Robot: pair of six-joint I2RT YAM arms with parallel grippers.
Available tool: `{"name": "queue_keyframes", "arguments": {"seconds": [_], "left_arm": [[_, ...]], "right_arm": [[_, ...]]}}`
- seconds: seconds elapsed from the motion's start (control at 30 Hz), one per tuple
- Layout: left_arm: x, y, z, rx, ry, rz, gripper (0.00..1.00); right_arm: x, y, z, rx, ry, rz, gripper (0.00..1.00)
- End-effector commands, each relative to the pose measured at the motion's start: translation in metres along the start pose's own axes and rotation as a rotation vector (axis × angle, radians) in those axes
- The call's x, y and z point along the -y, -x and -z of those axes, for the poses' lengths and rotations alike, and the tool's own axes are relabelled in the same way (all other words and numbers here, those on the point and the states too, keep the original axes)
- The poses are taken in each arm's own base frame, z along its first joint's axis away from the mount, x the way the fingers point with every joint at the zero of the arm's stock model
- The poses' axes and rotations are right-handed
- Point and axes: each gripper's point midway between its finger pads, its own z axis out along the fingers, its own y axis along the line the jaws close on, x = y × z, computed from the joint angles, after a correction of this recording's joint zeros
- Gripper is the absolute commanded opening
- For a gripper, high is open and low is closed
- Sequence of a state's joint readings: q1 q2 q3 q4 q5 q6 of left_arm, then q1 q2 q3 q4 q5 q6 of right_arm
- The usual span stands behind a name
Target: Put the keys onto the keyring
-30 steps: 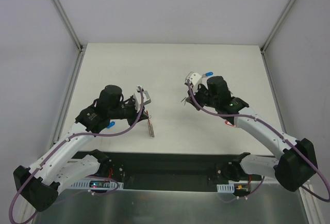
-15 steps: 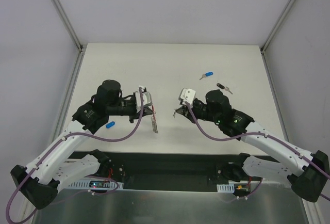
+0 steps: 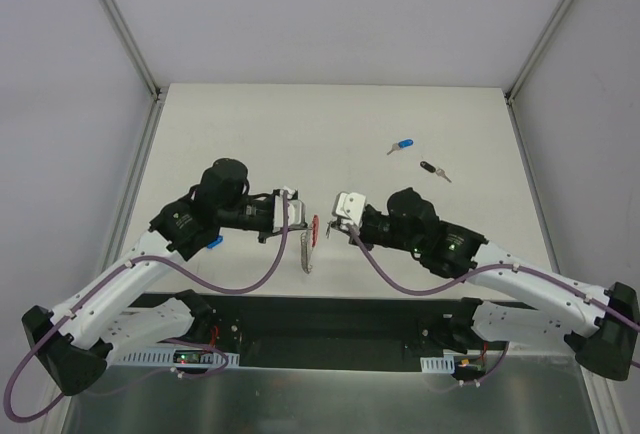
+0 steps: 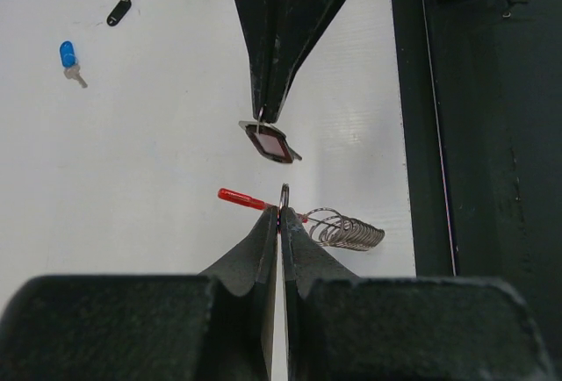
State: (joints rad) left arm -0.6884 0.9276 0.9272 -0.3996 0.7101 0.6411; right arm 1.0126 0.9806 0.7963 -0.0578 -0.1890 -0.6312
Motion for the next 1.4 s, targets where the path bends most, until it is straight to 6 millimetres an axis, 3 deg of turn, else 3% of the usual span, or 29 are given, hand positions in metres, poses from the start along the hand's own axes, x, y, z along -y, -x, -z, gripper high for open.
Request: {"name": "queue_keyframes", "arguments": {"seconds": [0.0, 0.2, 1.37], "left_arm": [[0.002, 0.017, -0.003, 0.083, -0.009, -0.081, 0.00], [0.002, 0.011, -0.007, 0.103, 0.008, -0.050, 0.00], [0.004, 0.015, -0.012, 0.158, 0.000, -0.016, 0.00]], "right_arm": [[0.008, 0.015, -0.005, 0.010, -0.062, 0.076, 0.02], [0.004, 0.013, -0.013, -0.005, -0.074, 0.103, 0.01], [-0.018, 0.031, -0.003, 0.069, 0.021, 0.122, 0.01]]}}
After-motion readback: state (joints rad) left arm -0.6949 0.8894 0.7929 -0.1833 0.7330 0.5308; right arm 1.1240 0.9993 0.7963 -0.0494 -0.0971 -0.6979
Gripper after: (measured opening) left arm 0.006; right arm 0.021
